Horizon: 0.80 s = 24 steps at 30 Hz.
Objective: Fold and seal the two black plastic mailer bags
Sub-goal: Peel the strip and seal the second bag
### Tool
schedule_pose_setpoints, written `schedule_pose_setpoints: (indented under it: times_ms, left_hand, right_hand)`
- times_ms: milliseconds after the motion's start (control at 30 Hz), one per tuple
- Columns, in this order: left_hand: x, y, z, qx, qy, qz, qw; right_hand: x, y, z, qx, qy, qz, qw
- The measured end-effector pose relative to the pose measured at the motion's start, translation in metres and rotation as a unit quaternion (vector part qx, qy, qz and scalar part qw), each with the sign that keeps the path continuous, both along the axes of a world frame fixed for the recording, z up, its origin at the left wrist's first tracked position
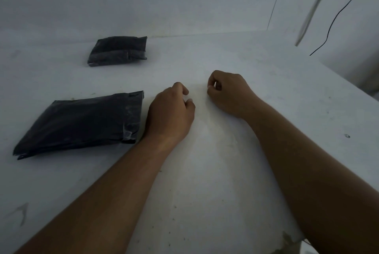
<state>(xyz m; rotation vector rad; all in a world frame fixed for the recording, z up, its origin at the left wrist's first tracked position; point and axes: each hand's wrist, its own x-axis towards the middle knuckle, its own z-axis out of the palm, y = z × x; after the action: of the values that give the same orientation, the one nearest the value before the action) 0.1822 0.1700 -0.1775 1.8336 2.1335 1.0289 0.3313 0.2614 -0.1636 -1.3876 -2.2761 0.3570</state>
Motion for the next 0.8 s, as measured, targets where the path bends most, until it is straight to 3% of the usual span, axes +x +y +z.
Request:
schedule_pose_setpoints:
  times_ms: [800]
  left_hand:
    - [0.0008, 0.0017, -0.0022, 0.005, -0.001, 0.007, 1.0]
  right_hand:
    - [-0.0013, 0.0036, 0.004, -0.052, 0.075, -0.045, 0.995]
